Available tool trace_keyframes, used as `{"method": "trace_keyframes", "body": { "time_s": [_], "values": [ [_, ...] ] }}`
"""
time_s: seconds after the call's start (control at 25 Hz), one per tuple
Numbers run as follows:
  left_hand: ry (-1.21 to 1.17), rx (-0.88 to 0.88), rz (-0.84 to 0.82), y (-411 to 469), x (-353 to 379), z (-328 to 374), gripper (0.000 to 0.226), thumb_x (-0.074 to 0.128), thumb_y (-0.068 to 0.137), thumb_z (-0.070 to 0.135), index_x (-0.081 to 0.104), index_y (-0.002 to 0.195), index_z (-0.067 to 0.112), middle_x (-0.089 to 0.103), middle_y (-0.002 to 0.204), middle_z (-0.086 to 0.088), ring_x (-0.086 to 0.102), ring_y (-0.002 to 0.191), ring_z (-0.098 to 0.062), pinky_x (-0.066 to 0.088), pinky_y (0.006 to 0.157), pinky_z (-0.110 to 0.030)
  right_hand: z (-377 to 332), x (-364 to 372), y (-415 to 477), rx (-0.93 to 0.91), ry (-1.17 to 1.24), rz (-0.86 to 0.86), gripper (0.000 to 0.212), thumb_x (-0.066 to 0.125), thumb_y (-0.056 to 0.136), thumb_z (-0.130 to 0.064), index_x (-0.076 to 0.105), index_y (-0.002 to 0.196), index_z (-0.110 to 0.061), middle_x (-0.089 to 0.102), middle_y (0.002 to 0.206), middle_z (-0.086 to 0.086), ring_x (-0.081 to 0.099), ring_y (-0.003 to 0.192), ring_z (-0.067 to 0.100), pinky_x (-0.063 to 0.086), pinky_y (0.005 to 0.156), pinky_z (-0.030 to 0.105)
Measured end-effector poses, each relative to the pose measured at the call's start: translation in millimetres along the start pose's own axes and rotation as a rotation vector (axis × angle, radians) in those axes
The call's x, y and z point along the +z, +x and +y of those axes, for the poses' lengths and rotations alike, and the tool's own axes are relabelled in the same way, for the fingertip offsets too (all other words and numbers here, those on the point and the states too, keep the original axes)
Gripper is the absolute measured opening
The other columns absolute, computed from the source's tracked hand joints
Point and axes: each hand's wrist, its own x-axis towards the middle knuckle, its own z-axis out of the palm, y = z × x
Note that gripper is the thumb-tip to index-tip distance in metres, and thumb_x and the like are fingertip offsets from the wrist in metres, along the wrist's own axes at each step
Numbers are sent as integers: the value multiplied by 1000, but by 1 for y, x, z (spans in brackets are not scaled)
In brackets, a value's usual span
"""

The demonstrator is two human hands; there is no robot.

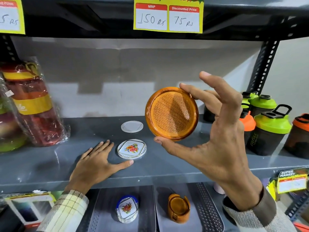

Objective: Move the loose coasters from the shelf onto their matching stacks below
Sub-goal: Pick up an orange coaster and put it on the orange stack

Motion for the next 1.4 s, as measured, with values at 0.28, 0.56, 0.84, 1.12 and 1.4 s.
{"method": "trace_keyframes", "body": {
  "time_s": [0.28, 0.56, 0.84, 1.12, 1.4],
  "values": [
    [2, 22, 1, -5, -5, 4, 137, 28, 47, 105, 26, 158, 26, 17, 167, 14, 11, 152, -3, 8, 125, -36, -5, 5, -23, 226, 55, -197, 110, 88, 57, -60, 22, 142, -36, 62, 129, -11, 57, 120, -4, 49, 98, 46],
    [29, 2, -57, 0, -6, 6, 143, 26, 43, 108, 23, 159, 25, 13, 168, 10, 10, 154, -6, 8, 125, -37, -4, 11, -96, 429, 207, -368, 104, 91, 53, -60, 30, 135, -42, 67, 123, -21, 61, 117, -3, 44, 88, 8],
    [23, 1, -43, 0, -3, 4, 136, 31, 48, 106, 25, 158, 26, 15, 168, 11, 12, 153, -6, 10, 125, -38, 24, 34, -189, 726, 287, -563, 81, 89, 55, -63, 44, 116, -36, 65, 120, -27, 62, 113, -9, 44, 82, 1],
    [27, 16, -31, 1, -3, 3, 135, 30, 49, 106, 27, 158, 27, 17, 167, 12, 13, 153, -6, 12, 125, -41, 124, 97, -271, 1028, 91, -620, 83, 81, 47, -79, 43, 111, -41, 68, 110, -9, 67, 103, 7, 51, 82, 17],
    [30, 22, -23, 2, -3, 1, 133, 28, 49, 106, 27, 158, 29, 18, 167, 12, 14, 153, -6, 12, 124, -40, 172, 136, -291, 1178, -46, -814, 100, 91, 58, -47, 29, 135, -32, 51, 126, 15, 56, 117, 38, 48, 102, 42]
  ]
}}
